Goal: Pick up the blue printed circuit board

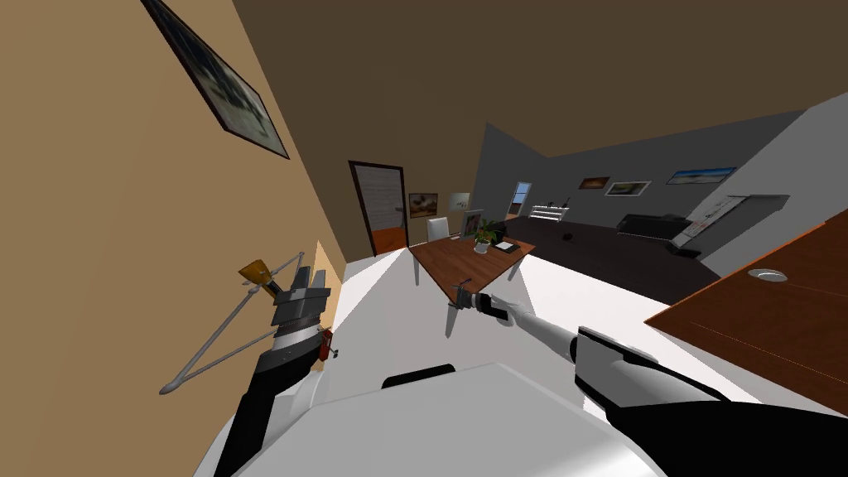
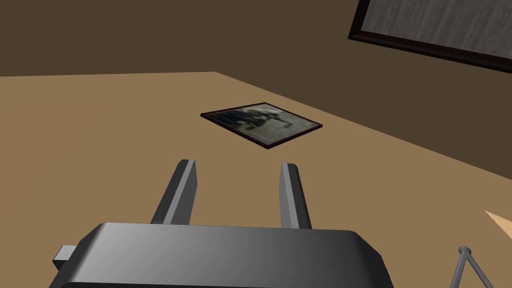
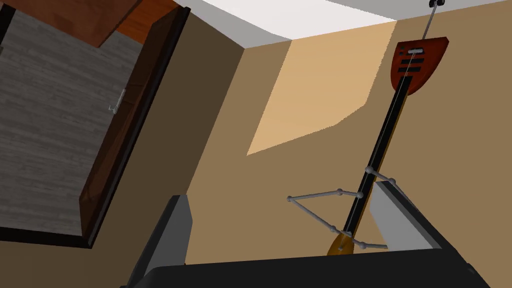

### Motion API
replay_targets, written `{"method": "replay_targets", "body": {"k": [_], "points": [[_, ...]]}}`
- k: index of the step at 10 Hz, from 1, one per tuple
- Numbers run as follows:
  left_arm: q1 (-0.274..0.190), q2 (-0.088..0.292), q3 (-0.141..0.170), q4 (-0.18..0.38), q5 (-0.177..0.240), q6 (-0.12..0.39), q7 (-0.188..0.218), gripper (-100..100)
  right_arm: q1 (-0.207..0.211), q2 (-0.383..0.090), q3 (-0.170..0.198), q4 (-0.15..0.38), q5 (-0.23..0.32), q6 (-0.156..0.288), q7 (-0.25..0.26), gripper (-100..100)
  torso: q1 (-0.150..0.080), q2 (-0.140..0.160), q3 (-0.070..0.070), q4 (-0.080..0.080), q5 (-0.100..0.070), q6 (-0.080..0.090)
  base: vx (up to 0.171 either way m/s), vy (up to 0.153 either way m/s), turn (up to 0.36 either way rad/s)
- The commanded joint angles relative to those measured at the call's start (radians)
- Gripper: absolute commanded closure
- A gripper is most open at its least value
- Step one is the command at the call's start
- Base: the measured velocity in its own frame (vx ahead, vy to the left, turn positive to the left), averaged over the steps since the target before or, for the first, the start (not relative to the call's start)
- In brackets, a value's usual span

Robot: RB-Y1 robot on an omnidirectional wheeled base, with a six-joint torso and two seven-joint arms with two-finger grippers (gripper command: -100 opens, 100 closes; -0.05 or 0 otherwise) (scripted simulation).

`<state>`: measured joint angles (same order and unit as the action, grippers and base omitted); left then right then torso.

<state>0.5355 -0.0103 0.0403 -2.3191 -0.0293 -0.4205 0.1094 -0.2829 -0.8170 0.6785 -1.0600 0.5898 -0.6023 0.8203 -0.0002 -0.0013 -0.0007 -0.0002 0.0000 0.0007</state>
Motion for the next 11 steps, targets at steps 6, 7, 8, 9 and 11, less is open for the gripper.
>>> {"method": "replay_targets", "body": {"k": [6,7,8,9,11], "points": [[0.000,0.000,0.000,0.000,0.000,0.000,0.000,0,-0.094,-0.076,0.145,0.217,0.041,0.031,0.140,-100,-0.001,-0.003,-0.002,0.000,0.000,0.000,0.039,-0.017,0.108],[0.000,0.000,0.000,0.000,0.000,0.000,0.000,0,-0.094,-0.076,0.145,0.217,0.041,0.031,0.140,-100,-0.001,-0.002,-0.001,0.000,0.000,0.000,0.034,-0.022,0.047],[0.000,0.000,0.000,0.000,0.000,0.000,0.000,0,-0.094,-0.076,0.145,0.217,0.041,0.031,0.140,-100,-0.001,-0.002,-0.001,0.000,0.000,0.000,0.012,-0.013,-0.017],[0.000,0.000,0.000,0.000,0.000,0.000,0.000,0,-0.111,-0.091,0.179,0.257,0.048,0.039,0.172,-100,0.000,0.000,0.000,0.000,0.000,0.000,0.033,-0.014,0.119],[0.000,0.000,0.000,0.000,0.000,0.000,0.000,0,-0.125,-0.103,0.212,0.295,0.053,0.047,0.202,-100,-0.001,-0.002,-0.001,0.000,0.000,0.000,0.040,-0.028,0.113]]}}
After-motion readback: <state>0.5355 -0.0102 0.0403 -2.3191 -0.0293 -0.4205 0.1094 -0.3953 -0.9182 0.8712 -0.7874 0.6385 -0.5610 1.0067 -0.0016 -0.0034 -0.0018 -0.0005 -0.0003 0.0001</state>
